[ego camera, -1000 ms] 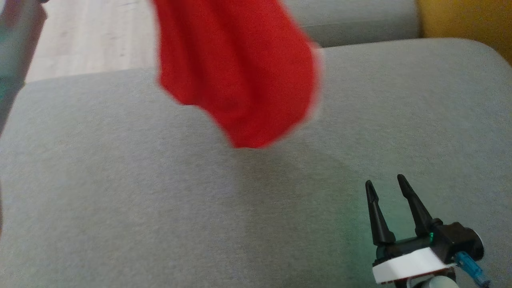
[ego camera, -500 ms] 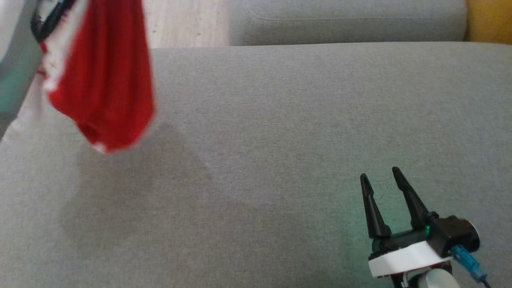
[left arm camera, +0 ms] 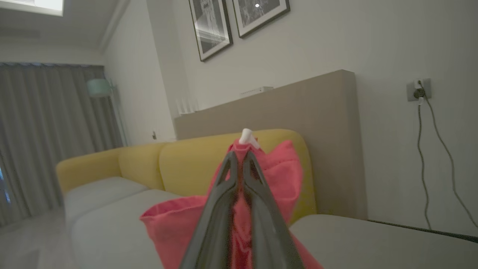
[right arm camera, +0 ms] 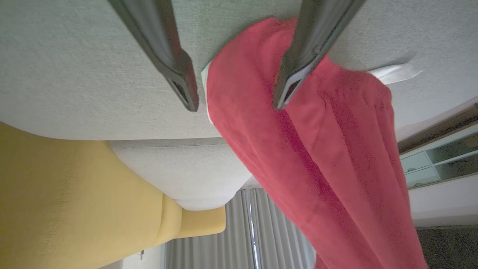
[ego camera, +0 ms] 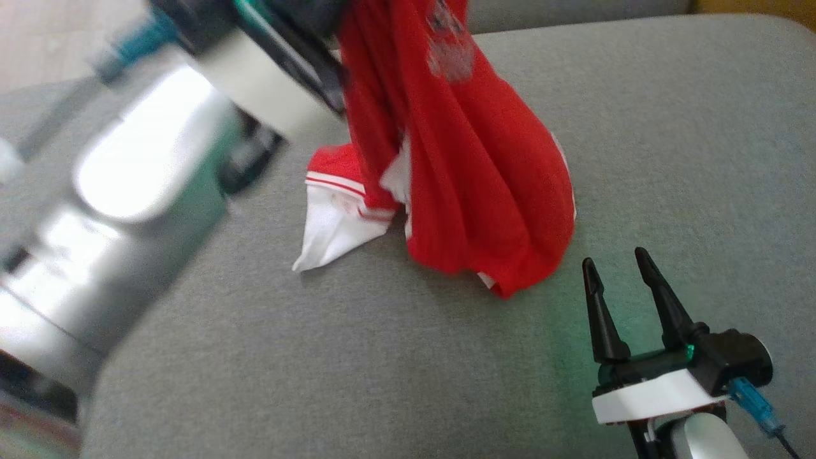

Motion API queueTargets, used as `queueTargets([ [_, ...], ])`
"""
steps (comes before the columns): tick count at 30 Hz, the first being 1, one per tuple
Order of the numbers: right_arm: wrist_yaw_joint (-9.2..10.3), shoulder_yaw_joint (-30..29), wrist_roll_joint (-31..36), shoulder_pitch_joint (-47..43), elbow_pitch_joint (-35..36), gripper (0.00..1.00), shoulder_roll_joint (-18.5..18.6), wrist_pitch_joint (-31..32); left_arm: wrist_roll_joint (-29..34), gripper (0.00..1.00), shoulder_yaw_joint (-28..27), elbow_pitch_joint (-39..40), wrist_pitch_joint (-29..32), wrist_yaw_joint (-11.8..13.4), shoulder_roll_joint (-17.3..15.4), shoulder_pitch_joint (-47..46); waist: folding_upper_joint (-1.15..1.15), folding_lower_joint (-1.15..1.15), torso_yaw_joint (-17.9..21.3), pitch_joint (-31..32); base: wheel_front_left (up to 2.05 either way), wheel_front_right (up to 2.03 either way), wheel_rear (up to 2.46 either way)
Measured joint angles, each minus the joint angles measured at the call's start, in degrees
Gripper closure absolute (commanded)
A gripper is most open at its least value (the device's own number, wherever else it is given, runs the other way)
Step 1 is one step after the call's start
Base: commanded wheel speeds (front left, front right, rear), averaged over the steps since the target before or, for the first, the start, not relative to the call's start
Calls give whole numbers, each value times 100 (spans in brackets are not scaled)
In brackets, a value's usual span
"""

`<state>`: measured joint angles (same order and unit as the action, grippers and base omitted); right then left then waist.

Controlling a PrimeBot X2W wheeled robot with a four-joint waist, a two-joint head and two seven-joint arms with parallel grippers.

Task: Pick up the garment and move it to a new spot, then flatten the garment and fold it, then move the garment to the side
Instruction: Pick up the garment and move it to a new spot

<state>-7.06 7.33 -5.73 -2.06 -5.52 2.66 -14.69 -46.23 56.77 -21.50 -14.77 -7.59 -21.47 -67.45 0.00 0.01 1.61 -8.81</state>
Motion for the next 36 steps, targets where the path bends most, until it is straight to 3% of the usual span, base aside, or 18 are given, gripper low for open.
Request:
queueTargets([
  [5, 0, -13, -1, 27, 11, 0, 0, 0, -204, 100, 480, 264, 1, 0, 434, 1043, 0, -1, 241, -163, 0, 0, 0],
  [8, 0, -54, 1, 29, 15, 0, 0, 0, 271, 100, 500, 461, 2, 0, 855, 1764, 0, 0, 319, -291, 0, 0, 0],
  [9, 0, -54, 1, 29, 15, 0, 0, 0, 271, 70, 500, 461, 2, 0, 855, 1764, 0, 0, 319, -291, 0, 0, 0],
  [10, 0, -63, 24, 29, 25, 0, 0, 0, 651, 0, 472, 501, 2, 0, 1084, 2113, 0, -1, 350, -362, 0, 0, 0],
  [13, 0, -64, 46, 30, 34, 0, 0, 0, 1241, 0, 299, 505, 7, 36, 1205, 2353, 0, 0, 380, -395, 0, 0, 0],
  [17, 0, -67, 96, 31, 35, 0, 0, 0, 1798, 0, -565, 576, 2, 621, 1176, 2320, 0, -1, 401, -353, 0, 0, 0],
  [21, 0, -38, 130, 26, 31, 0, 0, 0, 1807, 0, -747, -427, 245, 1025, 1141, 2381, 0, -1, 437, -286, 0, 0, 0],
  [26, 0, 35, 137, 23, 27, 0, 0, 0, 1367, 0, -706, -1607, 517, 726, 1423, 2632, 0, -1, 488, -300, 0, 0, 0],
  [31, 0, 147, 232, 32, 25, 0, 0, 0, 1324, 0, -682, -2760, 480, 694, 1686, 2430, 0, -1, 536, -428, 0, 0, 0],
  [34, 0, 169, 260, 68, 29, 0, 0, 1, 1350, 0, -630, -3374, 350, 445, 1733, 2180, 0, -1, 589, -534, 0, 0, 0],
  [35, 0, 168, 279, 90, 32, 0, 0, 0, 1350, 64, -612, -3528, 354, 378, 1763, 2126, 0, -1, 607, -576, 0, 0, 0],
  [36, 0, 168, 279, 119, 33, 0, 0, 1, 1351, 100, -546, -3668, 355, 308, 1802, 2075, 0, -1, 624, -617, 0, 0, 0],
])
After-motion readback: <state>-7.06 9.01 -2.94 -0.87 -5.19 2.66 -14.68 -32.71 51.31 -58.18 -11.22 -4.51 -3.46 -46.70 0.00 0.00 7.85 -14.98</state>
